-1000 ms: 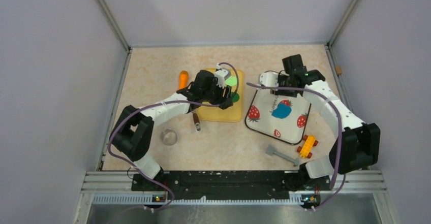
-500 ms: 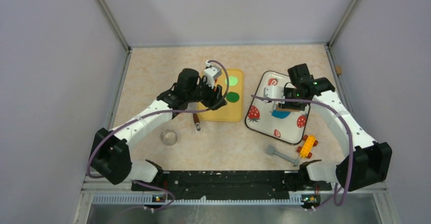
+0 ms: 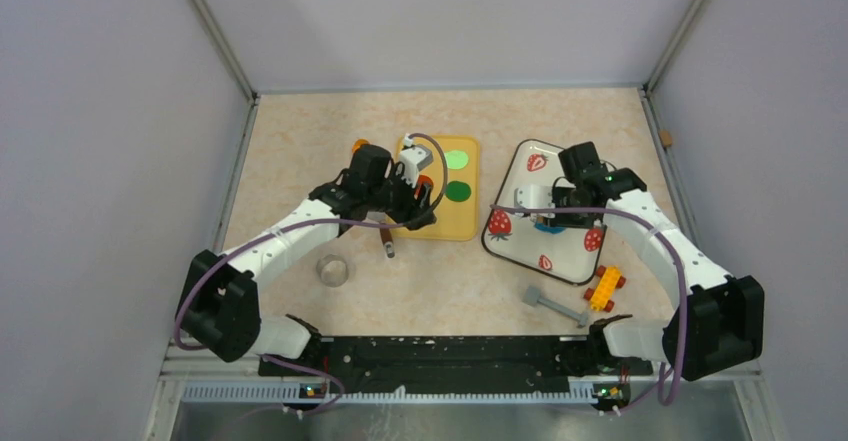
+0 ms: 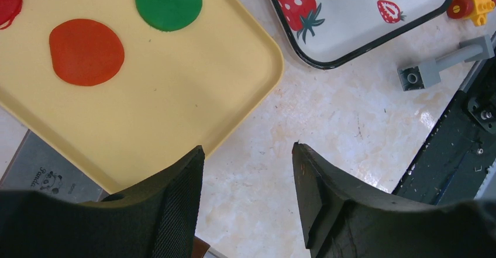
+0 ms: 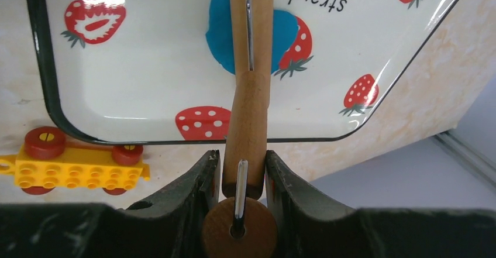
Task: Roll out the dumpling wrappers from the dough
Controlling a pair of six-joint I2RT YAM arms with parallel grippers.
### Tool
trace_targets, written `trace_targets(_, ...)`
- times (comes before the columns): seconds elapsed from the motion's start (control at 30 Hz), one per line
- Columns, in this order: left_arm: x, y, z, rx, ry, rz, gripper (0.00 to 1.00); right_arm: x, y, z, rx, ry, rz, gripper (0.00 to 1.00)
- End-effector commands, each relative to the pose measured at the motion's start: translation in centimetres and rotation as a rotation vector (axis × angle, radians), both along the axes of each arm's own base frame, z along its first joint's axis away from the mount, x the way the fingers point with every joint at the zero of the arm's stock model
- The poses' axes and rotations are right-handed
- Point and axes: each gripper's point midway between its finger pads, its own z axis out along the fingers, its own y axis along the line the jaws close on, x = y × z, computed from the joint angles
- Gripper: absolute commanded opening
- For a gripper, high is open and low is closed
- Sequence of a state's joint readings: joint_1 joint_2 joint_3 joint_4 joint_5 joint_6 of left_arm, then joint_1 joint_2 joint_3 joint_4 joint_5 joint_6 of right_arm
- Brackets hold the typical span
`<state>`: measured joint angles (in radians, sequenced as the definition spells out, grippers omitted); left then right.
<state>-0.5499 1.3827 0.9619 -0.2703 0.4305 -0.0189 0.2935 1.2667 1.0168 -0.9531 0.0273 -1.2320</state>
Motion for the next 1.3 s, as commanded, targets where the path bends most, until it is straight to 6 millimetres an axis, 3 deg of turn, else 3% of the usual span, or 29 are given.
trace_targets(0.0, 1.4, 0.5, 3.0, -0.056, -0.065, 0.049, 0.61, 0.1, 0.4, -4.8, -0.037, 0.083, 0.013, 0.00)
trace_targets(0.17, 2.5, 1.0, 3.1, -0.071, -0.071, 0.091, 0.61, 0.1, -0.4, -7.1, -0.100, 0.137, 0.014, 0.00)
trace_targets(0.33, 2.7, 1.6, 3.1, -0.074, -0.070, 0.108, 0.62, 2.4, -0.1, -6.4, -0.099, 0.082, -0.026, 0.00)
trace_targets(0.4, 2.7, 1.8, 3.4, -0.073, -0.078, 0.111, 0.62, 4.1, 0.0, -4.2, -0.094, 0.006, -0.062, 0.00)
trace_targets(0.53, 3.1, 2.4, 4.4, -0.075, -0.107, 0.127, 0.62, 6.9, 0.8, 3.8, -0.023, -0.170, -0.116, 0.00)
trace_targets(0.63, 3.4, 2.6, 4.9, -0.081, -0.128, 0.132, 0.62, 6.6, 1.2, 8.0, 0.009, -0.220, -0.100, 0.00)
trace_targets(0.73, 3.7, 2.9, 5.0, -0.087, -0.131, 0.144, 0.62, 5.5, 1.5, 9.4, 0.021, -0.224, -0.073, 0.00)
trace_targets(0.9, 3.9, 3.2, 4.7, -0.091, -0.119, 0.152, 0.62, 3.2, 1.5, 6.8, 0.014, -0.136, -0.037, 0.00)
trace_targets(1.13, 4.0, 3.4, 4.4, -0.088, -0.113, 0.157, 0.63, 2.8, 2.1, 3.0, 0.021, -0.060, -0.012, 0.00)
trace_targets(1.27, 4.1, 4.1, 4.1, -0.086, -0.106, 0.180, 0.63, 2.2, 1.9, -0.2, -0.015, 0.015, 0.026, 0.00)
